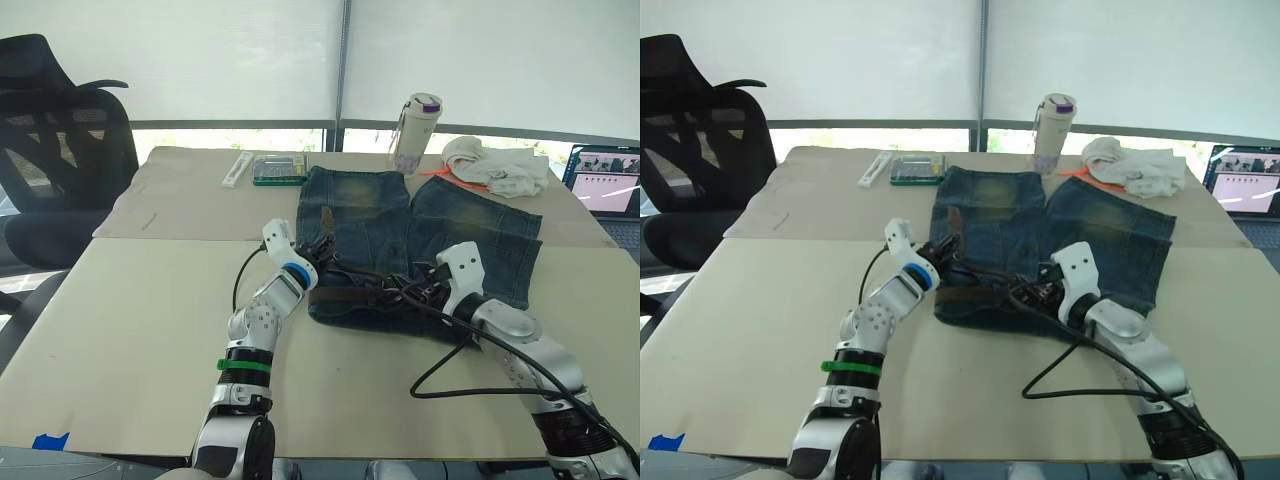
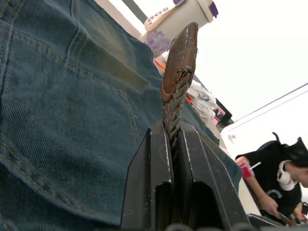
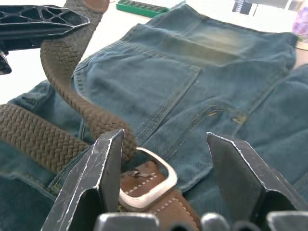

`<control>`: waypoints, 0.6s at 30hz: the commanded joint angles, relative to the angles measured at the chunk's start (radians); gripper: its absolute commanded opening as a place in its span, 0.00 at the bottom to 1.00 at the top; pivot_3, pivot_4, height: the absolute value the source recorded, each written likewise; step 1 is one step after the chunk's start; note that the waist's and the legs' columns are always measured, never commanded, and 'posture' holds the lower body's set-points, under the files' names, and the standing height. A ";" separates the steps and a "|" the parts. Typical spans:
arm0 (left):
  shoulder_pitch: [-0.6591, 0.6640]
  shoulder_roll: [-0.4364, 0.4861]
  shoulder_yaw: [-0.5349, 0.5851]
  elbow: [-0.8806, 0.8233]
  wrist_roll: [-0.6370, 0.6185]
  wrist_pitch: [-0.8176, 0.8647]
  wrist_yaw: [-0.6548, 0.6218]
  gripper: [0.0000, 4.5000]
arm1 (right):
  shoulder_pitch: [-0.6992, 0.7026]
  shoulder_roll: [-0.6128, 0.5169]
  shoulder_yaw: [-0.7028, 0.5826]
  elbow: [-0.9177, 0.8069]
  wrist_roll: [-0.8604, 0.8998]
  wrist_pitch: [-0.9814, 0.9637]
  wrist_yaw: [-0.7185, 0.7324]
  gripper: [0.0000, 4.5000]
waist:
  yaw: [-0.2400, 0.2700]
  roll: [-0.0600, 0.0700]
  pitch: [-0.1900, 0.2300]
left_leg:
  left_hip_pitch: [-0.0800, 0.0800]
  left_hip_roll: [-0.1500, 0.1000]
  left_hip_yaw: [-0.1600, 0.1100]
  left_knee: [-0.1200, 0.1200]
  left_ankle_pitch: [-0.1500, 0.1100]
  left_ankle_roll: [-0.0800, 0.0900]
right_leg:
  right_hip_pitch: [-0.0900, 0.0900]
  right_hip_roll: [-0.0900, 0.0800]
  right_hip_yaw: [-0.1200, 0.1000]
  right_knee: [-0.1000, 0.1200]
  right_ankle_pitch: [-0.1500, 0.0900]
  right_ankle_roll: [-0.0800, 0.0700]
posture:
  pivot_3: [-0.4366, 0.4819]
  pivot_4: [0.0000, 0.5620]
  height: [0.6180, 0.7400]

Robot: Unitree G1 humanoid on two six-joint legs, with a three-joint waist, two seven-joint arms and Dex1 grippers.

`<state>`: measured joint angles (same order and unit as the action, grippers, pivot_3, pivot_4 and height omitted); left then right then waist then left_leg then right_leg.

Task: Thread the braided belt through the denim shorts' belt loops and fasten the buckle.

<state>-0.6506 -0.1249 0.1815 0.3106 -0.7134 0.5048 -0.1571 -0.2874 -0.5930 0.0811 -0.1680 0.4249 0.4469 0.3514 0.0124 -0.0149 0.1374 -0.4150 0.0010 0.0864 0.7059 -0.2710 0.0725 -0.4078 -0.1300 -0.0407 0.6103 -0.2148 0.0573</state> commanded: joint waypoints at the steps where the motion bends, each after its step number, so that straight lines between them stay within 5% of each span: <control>1: 0.028 -0.100 -0.021 -0.052 -0.034 0.006 -0.017 0.00 | 0.047 -0.050 0.069 0.052 -0.155 -0.047 0.042 0.67 | 0.001 0.000 0.000 | 0.000 0.000 0.000 0.000 0.000 0.000 | 0.000 0.000 0.000 0.000 0.000 0.000 | 0.48 0.27 0.97; 18: 0.044 -0.100 0.121 -0.011 -0.162 -0.079 0.112 0.00 | 0.125 -0.024 0.026 0.078 -0.263 -0.093 0.108 0.67 | 0.000 -0.004 0.000 | 0.007 0.000 -0.001 0.000 -0.001 0.001 | 0.006 0.000 0.001 -0.002 0.000 -0.001 | 0.48 0.27 0.97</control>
<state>-0.5802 -0.1466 0.2649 0.3317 -0.8542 0.4770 -0.0597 -0.1880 -0.6143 0.1163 -0.1273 0.1970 0.3328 0.4556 0.0123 -0.0191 0.1373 -0.4079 0.0013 0.0853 0.7057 -0.2720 0.0736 -0.4022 -0.1301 -0.0400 0.6087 -0.2151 0.0568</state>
